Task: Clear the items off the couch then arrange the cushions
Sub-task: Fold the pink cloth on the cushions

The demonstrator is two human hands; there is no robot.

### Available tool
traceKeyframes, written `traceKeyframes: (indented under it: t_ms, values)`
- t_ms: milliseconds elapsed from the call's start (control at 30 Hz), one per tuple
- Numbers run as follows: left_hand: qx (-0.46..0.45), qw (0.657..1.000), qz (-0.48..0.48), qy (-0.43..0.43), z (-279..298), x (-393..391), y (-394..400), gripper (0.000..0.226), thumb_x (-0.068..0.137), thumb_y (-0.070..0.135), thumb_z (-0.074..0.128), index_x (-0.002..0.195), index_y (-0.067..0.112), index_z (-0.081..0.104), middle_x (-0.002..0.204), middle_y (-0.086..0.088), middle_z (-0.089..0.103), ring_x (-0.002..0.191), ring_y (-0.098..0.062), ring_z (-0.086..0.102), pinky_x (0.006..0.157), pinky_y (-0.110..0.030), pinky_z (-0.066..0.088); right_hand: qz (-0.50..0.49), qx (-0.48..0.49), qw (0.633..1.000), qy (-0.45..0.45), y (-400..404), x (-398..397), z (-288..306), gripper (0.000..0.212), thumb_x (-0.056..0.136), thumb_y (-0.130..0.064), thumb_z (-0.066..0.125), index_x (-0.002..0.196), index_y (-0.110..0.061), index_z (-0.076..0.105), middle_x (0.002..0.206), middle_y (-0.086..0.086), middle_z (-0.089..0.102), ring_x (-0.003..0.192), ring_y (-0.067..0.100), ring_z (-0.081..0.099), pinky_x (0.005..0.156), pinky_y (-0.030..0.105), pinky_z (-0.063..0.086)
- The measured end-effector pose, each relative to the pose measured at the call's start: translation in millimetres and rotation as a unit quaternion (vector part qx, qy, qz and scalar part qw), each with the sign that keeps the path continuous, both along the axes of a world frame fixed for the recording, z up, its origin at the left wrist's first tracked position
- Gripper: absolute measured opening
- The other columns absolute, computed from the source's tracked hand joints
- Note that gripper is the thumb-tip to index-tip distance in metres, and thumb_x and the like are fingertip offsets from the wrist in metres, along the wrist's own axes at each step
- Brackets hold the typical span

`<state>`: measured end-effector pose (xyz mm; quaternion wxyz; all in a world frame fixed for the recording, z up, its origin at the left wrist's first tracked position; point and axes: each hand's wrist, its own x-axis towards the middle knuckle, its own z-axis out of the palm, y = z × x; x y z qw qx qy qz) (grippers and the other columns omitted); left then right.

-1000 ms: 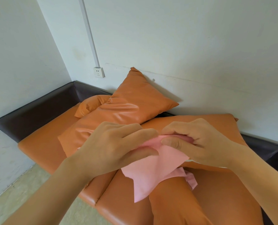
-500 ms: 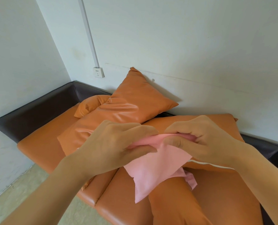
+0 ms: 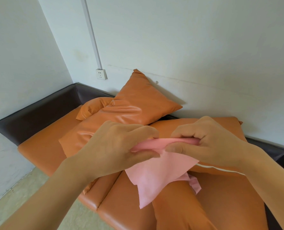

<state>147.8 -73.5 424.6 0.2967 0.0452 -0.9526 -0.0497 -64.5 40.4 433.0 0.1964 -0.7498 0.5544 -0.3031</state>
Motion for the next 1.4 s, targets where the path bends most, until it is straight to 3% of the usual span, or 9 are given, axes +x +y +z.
traceKeyframes:
  t_ms: [133, 267, 367, 500, 700, 933, 1100, 1267, 1400]
  values:
    - [-0.009, 1.000, 0.001, -0.002, -0.9, 0.5, 0.0, 0.025, 0.093, 0.037, 0.059, 0.093, 0.016, 0.071, 0.067, 0.010, 0.059, 0.050, -0.013, 0.046, 0.038, -0.035, 0.036, -0.016, 0.006, 1.000, -0.006, -0.2, -0.1, 0.2, 0.030, 0.079, -0.059, 0.066, 0.091, -0.032, 0.070, 0.069, -0.002, 0.065, 0.060, 0.019, 0.055, 0.054, 0.033, 0.044]
    - [0.015, 1.000, 0.009, 0.006, -2.1, 1.7, -0.7, 0.028, 0.094, 0.040, 0.057, 0.094, 0.015, 0.072, 0.066, 0.009, 0.058, 0.051, -0.013, 0.047, 0.040, -0.036, 0.037, -0.038, -0.034, 0.999, 0.003, 3.1, 4.6, 5.4, 0.029, 0.070, -0.046, 0.079, 0.094, -0.034, 0.067, 0.075, -0.010, 0.064, 0.066, 0.015, 0.055, 0.056, 0.018, 0.041]
    - [0.017, 1.000, 0.009, 0.021, -1.7, 2.1, 0.3, 0.029, 0.092, 0.043, 0.060, 0.096, 0.017, 0.071, 0.069, 0.010, 0.059, 0.053, -0.014, 0.049, 0.040, -0.036, 0.038, -0.022, -0.058, 0.998, 0.022, 0.9, 6.1, 5.6, 0.013, 0.083, -0.041, 0.070, 0.091, -0.030, 0.070, 0.076, -0.014, 0.066, 0.068, 0.011, 0.059, 0.058, 0.016, 0.042]
    - [-0.015, 0.999, 0.005, 0.037, -2.9, 1.9, 1.3, 0.031, 0.086, 0.047, 0.067, 0.105, 0.022, 0.063, 0.077, 0.010, 0.065, 0.056, -0.016, 0.053, 0.040, -0.034, 0.041, -0.006, -0.028, 1.000, -0.004, 2.0, 7.2, 7.0, 0.012, 0.091, -0.042, 0.056, 0.093, -0.039, 0.067, 0.078, -0.017, 0.068, 0.069, 0.008, 0.062, 0.056, 0.011, 0.040]
    - [0.021, 0.999, 0.007, 0.027, -3.4, 1.8, -0.9, 0.025, 0.092, 0.039, 0.061, 0.097, 0.016, 0.070, 0.072, 0.009, 0.063, 0.054, -0.015, 0.053, 0.041, -0.035, 0.041, -0.033, -0.011, 0.999, -0.017, 2.5, 5.2, 4.7, 0.027, 0.073, -0.056, 0.073, 0.095, -0.040, 0.068, 0.074, -0.005, 0.067, 0.065, 0.018, 0.060, 0.058, 0.035, 0.045]
    - [0.033, 0.999, 0.003, 0.025, 1.4, 2.7, -0.2, 0.030, 0.086, 0.045, 0.067, 0.100, 0.019, 0.071, 0.075, 0.013, 0.065, 0.057, -0.010, 0.054, 0.043, -0.034, 0.042, -0.031, -0.043, 0.998, 0.027, 1.7, 6.6, 4.9, 0.012, 0.086, -0.038, 0.067, 0.093, -0.030, 0.071, 0.079, -0.017, 0.067, 0.072, 0.009, 0.061, 0.060, 0.013, 0.042]
    - [-0.015, 1.000, 0.011, 0.020, -0.2, 0.0, -0.9, 0.026, 0.088, 0.041, 0.065, 0.095, 0.016, 0.071, 0.069, 0.008, 0.061, 0.052, -0.017, 0.051, 0.041, -0.036, 0.040, -0.007, -0.005, 1.000, 0.017, 0.7, 3.5, 3.5, 0.025, 0.094, -0.044, 0.053, 0.089, -0.026, 0.070, 0.070, -0.010, 0.061, 0.062, 0.010, 0.054, 0.055, 0.010, 0.035]
    - [0.020, 1.000, 0.011, 0.009, 0.8, -0.7, -3.1, 0.029, 0.094, 0.040, 0.055, 0.095, 0.016, 0.072, 0.065, 0.010, 0.057, 0.051, -0.013, 0.049, 0.040, -0.037, 0.040, -0.036, -0.030, 0.999, 0.000, 1.2, 6.5, 7.1, 0.023, 0.081, -0.047, 0.070, 0.099, -0.032, 0.067, 0.084, -0.018, 0.067, 0.076, 0.009, 0.062, 0.062, 0.011, 0.042]
    - [0.036, 0.999, 0.001, 0.018, 0.2, -1.5, -3.7, 0.026, 0.092, 0.043, 0.061, 0.104, 0.021, 0.067, 0.073, 0.012, 0.062, 0.055, -0.015, 0.053, 0.044, -0.037, 0.042, -0.032, -0.048, 0.998, 0.019, -1.0, 7.3, 6.6, 0.018, 0.089, -0.039, 0.064, 0.098, -0.024, 0.070, 0.084, -0.014, 0.068, 0.075, 0.010, 0.062, 0.062, 0.016, 0.044]
